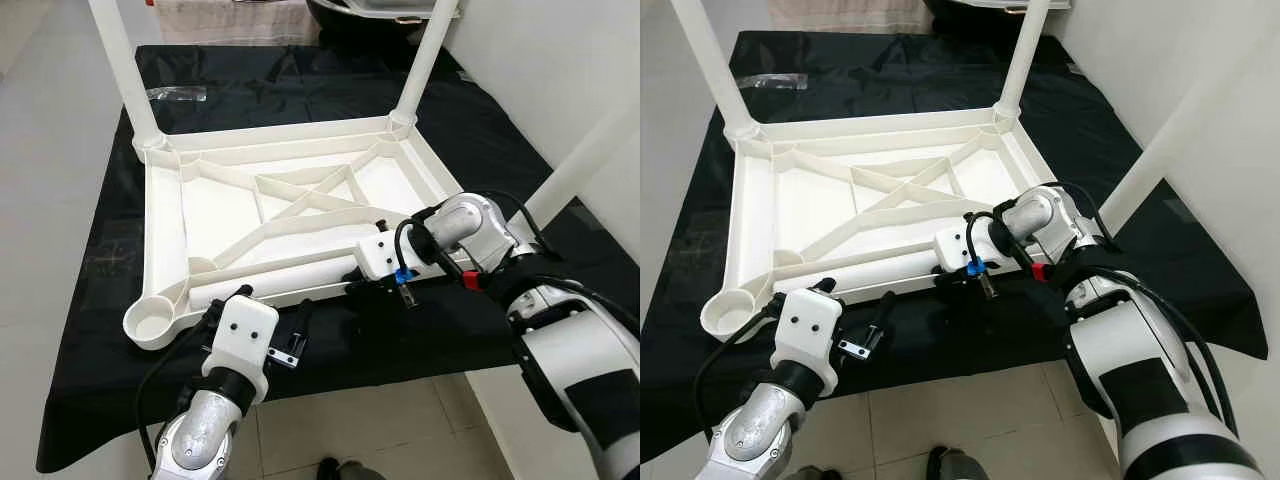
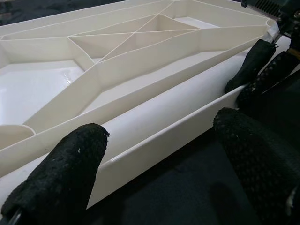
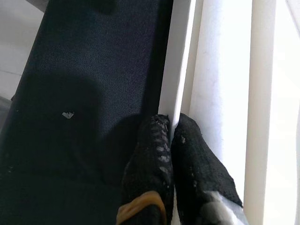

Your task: Building children table

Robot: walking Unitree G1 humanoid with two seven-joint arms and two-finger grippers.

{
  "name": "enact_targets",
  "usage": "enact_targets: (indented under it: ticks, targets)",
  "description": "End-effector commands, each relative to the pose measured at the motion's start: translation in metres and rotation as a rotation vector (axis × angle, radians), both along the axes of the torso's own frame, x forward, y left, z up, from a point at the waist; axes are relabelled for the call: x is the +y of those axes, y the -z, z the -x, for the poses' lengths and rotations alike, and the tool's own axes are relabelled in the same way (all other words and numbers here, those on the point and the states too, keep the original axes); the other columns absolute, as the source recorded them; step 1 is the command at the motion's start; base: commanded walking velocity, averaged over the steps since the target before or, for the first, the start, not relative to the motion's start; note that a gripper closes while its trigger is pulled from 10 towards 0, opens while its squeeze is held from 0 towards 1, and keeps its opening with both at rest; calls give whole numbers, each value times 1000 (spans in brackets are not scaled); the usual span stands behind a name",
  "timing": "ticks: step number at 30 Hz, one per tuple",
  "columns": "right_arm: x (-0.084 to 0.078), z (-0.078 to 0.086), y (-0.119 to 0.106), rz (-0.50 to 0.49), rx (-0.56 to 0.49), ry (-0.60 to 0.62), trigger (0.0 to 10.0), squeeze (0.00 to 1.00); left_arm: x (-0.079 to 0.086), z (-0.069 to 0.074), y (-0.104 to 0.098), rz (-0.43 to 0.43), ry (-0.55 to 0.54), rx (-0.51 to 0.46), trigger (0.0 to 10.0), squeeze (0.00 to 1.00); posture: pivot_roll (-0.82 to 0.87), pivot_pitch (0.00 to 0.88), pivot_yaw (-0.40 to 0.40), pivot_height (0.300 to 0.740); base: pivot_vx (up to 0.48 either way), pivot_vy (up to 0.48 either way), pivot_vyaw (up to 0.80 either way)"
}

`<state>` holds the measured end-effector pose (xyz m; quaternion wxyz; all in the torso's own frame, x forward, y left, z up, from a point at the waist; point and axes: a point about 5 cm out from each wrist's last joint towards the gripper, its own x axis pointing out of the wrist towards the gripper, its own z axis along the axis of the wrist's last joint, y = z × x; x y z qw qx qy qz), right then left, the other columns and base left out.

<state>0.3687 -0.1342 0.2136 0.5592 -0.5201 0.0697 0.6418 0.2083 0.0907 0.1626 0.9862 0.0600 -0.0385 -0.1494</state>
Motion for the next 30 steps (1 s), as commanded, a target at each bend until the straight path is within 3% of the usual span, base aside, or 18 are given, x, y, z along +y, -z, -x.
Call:
enact_targets:
  ticks: [1,2,3,5,6,8,9,12,13,15,18,20,21,22,24,28,30]
  targets:
    - [12,-1,-11,-35,-75,-54,10000,0,-1,1,6,-7,-2,22,10000,0,51,177,-114,740,0,0,0]
    - [12,-1,-11,-35,-75,-54,10000,0,-1,1,6,-7,-2,22,10000,0,51,177,-114,740,0,0,0]
    - [14,-2,-13,-78,-73,-35,10000,1000,-1,1,6,-8,-1,23,10000,0,51,174,-115,740,0,0,0]
    - [17,-5,-21,-176,-56,-3,10000,1000,-1,0,6,-9,-1,22,10000,0,53,176,-115,740,0,0,0]
    - [17,-6,-27,-225,-34,18,10000,941,0,0,6,-9,-3,21,10000,0,53,176,-115,740,0,0,0]
    - [17,-7,-30,-251,-21,29,10000,941,0,0,5,-9,-4,21,10000,0,53,176,-115,740,0,0,0]
    - [16,-8,-34,-275,12,44,10000,0,0,0,6,-10,-4,21,10000,0,52,175,-113,740,0,0,0]
    - [14,-11,-40,-317,57,87,10000,0,0,0,6,-10,-5,22,10000,0,52,175,-113,740,0,0,0]
    - [10,-19,-58,-460,113,220,10000,0,0,0,6,-11,-5,22,10000,0,49,174,-108,740,0,0,0]
    - [6,-28,-69,-574,120,367,10000,0,0,0,6,-10,-5,23,10000,0,49,174,-108,740,0,0,0]
    - [1,-32,-70,-611,142,459,10000,0,-1,0,6,-11,-3,23,10000,0,50,170,-110,740,0,0,0]
    - [-12,-39,-65,-681,179,689,10000,0,-1,-1,7,-15,-2,25,10000,0,51,170,-109,740,0,0,0]
    - [-12,-39,-65,-681,179,689,10000,0,-1,-1,7,-15,-2,25,10000,0,51,170,-109,740,0,0,0]
    - [-22,-42,-58,-706,224,827,10000,0,-1,-1,7,-16,-1,28,10000,0,52,164,-109,740,0,0,0]
    - [-30,-42,-52,-720,263,914,10000,0,-1,0,8,-15,2,30,10000,0,54,164,-110,740,0,0,0]
    - [-54,-45,-50,-732,121,1071,10000,0,-3,2,12,-28,22,60,10000,0,61,154,-110,740,0,0,0]
    - [-58,-45,-49,-779,149,1087,10000,0,-3,2,15,-47,34,66,10000,0,61,154,-109,740,0,0,0]
